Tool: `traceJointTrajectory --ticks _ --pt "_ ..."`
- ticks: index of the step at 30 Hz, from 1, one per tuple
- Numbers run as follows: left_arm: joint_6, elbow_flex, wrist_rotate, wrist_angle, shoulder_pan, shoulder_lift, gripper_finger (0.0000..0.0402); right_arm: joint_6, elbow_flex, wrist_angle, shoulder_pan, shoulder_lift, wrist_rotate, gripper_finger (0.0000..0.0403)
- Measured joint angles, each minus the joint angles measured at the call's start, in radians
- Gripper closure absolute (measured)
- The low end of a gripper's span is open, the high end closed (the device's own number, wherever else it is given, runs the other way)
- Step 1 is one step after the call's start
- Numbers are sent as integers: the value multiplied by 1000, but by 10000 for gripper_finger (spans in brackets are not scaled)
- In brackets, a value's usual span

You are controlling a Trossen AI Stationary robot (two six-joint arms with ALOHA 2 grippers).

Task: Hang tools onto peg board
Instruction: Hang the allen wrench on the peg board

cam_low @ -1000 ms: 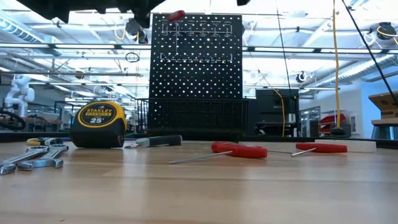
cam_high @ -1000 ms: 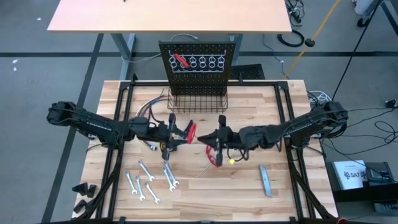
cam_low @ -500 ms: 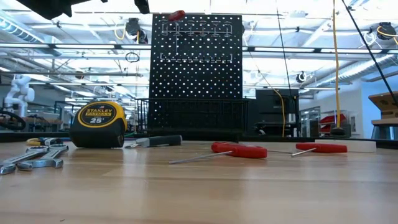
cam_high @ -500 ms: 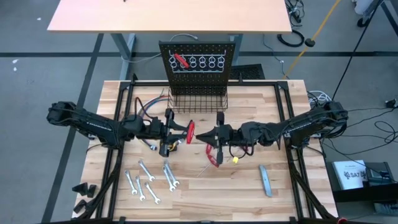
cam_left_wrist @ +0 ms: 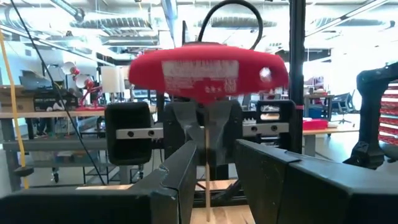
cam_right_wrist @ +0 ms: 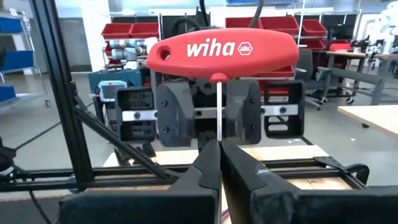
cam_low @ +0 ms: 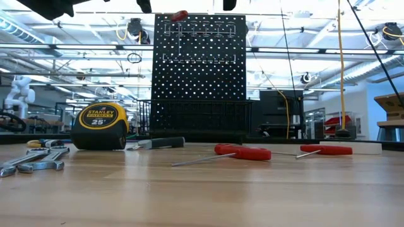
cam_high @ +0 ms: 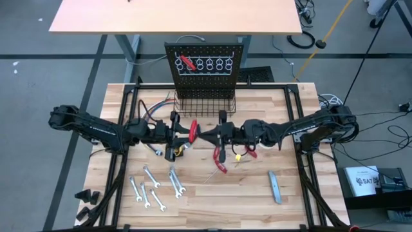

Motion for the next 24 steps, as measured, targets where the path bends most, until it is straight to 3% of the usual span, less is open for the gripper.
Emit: traceJointTrajectory --ticks 24 --pt "5 0 -33 -7 34 0 286 1 0 69 -52 60 4 403"
